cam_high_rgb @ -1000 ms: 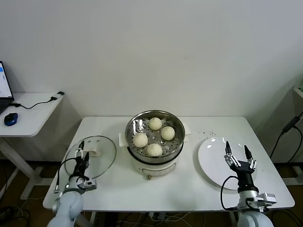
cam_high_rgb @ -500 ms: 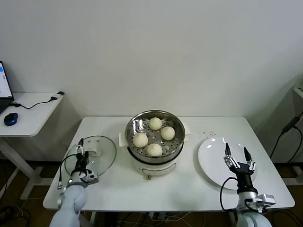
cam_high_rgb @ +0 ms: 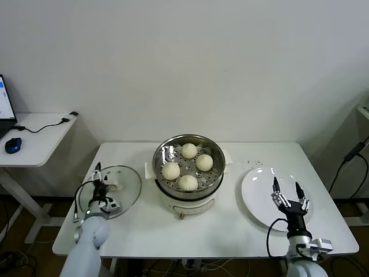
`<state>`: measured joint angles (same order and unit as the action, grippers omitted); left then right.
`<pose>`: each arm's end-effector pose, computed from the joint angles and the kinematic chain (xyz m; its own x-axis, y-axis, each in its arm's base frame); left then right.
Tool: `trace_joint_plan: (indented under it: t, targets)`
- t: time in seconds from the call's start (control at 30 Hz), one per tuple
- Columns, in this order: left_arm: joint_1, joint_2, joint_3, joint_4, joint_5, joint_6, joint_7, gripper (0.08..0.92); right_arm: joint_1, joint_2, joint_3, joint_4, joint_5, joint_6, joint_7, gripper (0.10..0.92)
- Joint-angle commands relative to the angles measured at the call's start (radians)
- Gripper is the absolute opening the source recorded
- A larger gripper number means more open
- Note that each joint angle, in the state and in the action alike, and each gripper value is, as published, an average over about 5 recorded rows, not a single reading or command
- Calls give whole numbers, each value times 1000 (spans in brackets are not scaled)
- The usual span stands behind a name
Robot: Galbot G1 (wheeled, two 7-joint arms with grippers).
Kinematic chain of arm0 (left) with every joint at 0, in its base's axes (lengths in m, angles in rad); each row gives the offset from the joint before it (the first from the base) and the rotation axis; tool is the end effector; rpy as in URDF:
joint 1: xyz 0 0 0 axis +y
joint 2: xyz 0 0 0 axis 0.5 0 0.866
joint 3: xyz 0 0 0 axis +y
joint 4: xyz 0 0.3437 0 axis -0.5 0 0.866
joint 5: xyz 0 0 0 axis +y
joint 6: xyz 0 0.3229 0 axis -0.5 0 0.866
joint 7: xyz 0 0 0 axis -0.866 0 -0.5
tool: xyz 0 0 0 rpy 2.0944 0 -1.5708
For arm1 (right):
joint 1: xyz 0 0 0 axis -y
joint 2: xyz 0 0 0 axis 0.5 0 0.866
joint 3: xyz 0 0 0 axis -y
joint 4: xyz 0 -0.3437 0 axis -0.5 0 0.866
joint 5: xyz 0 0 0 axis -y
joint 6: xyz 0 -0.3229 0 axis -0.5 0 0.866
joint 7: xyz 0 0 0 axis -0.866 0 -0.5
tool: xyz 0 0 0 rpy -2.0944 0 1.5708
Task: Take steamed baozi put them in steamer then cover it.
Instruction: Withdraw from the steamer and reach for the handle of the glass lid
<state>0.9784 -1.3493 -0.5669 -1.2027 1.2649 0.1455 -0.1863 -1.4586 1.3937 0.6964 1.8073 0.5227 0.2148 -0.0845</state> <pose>0.3309 0.1138 -0.4240 -0.9554 -0.2766 0.1030 0.0891 0.0624 0.9941 0.1817 -0.1004 -0.3568 -0.9910 0.1042 -0.0845 0.0771 0.9577 0.2771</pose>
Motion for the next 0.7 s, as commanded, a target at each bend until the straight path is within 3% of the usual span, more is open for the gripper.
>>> trace_joint_plan:
  t: [0.03, 0.37, 0.7]
  targets:
    - [-23, 0, -1, 66, 5, -14, -30, 814, 2, 1, -1, -7, 0, 2, 0, 823]
    - [9, 9, -10, 61, 34, -38, -62, 559, 4, 2, -3, -10, 1, 3, -2, 823]
    - [68, 23, -28, -32, 34, -31, -14, 265, -3, 3, -10, 0, 0, 8, -6, 823]
